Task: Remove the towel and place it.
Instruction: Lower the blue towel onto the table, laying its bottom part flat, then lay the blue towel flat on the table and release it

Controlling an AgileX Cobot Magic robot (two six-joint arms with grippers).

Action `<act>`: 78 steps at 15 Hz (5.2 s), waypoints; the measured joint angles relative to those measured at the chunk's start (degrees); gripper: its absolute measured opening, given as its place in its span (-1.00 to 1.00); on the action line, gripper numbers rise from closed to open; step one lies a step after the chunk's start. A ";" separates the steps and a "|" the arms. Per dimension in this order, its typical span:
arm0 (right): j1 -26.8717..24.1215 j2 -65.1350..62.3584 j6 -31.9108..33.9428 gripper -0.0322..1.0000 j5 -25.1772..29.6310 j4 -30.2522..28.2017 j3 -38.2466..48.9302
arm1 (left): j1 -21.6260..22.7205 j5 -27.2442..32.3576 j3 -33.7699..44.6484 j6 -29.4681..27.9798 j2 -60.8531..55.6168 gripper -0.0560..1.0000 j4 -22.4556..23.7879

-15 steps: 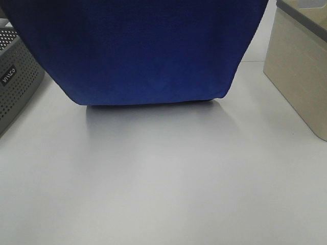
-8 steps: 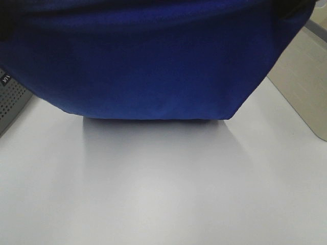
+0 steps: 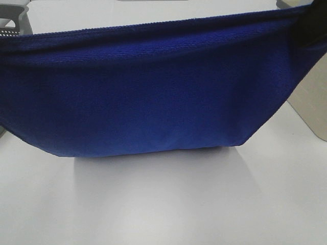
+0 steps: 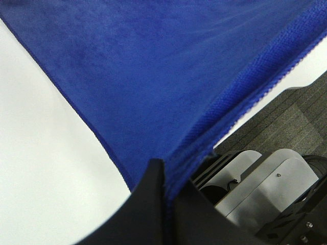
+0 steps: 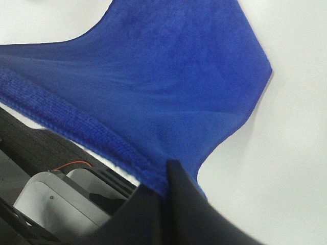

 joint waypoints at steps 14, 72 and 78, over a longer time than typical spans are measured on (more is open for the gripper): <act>0.69 3.61 -6.53 -0.91 -26.24 -4.87 -13.98 | -0.17 -22.00 -15.24 2.18 4.87 -0.89 21.14; -3.38 7.16 -1.26 -0.91 0.34 0.17 -22.29 | 2.23 1.32 -26.76 8.08 11.46 -0.89 6.93; -3.38 0.06 -0.92 -0.91 0.17 1.78 -1.26 | 2.23 1.03 -5.67 7.68 4.87 -0.89 -0.57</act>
